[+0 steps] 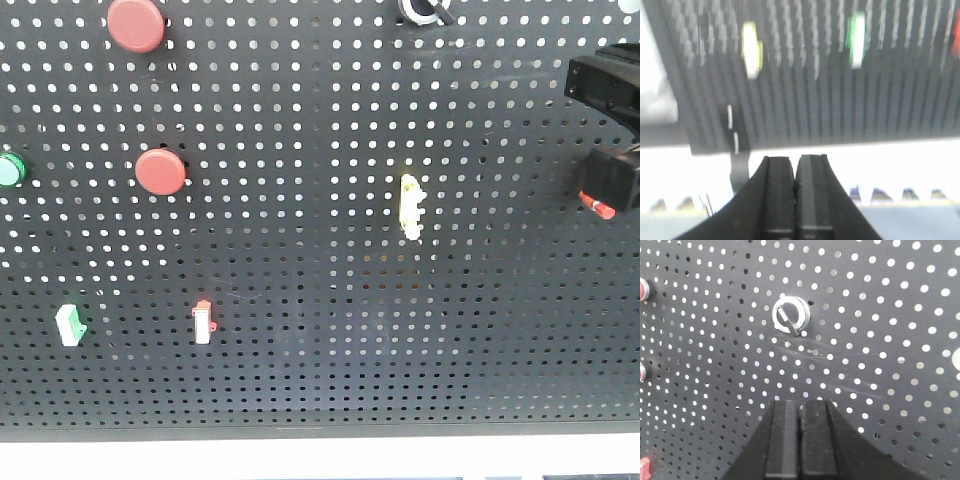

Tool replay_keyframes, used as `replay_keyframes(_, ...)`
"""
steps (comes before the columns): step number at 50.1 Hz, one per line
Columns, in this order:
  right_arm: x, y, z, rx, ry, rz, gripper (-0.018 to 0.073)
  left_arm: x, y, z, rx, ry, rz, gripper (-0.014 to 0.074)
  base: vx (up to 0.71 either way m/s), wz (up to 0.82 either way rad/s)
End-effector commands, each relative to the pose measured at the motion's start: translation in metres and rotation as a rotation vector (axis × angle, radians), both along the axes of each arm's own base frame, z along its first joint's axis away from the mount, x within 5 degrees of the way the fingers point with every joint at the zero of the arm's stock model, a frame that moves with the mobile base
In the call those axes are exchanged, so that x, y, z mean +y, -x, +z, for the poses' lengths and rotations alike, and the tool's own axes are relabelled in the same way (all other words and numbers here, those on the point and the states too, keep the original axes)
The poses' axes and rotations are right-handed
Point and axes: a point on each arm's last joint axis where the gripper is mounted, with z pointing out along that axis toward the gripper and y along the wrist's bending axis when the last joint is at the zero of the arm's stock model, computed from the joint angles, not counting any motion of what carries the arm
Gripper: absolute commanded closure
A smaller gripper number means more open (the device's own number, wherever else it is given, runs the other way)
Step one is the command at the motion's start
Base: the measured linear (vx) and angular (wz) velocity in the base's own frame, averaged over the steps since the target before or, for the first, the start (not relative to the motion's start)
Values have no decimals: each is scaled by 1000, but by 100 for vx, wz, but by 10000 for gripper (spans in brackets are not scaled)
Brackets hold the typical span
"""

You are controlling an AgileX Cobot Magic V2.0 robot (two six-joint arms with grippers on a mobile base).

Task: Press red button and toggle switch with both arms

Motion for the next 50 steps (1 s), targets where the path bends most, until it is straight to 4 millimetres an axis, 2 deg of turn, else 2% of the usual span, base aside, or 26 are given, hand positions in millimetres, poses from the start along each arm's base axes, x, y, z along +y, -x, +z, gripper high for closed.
replay_keyframes(1, -3, 6, 16, -105, -26, 9, 559, 0, 2, -5, -133, 93, -1, 594, 0, 0)
replay_keyframes(9, -2, 6, 16, -107, -27, 10, 559, -1, 1, -12, -77, 224, -4, 594, 0, 0)
replay_keyframes(45, -2, 6, 15, -97, -36, 13, 559, -1, 1, -12, -72, 225, -5, 594, 0, 0)
replay_keyframes(50, -7, 17, 9, -72, -88, 33, 559, -1, 1, -12, -72, 225, -5, 594, 0, 0)
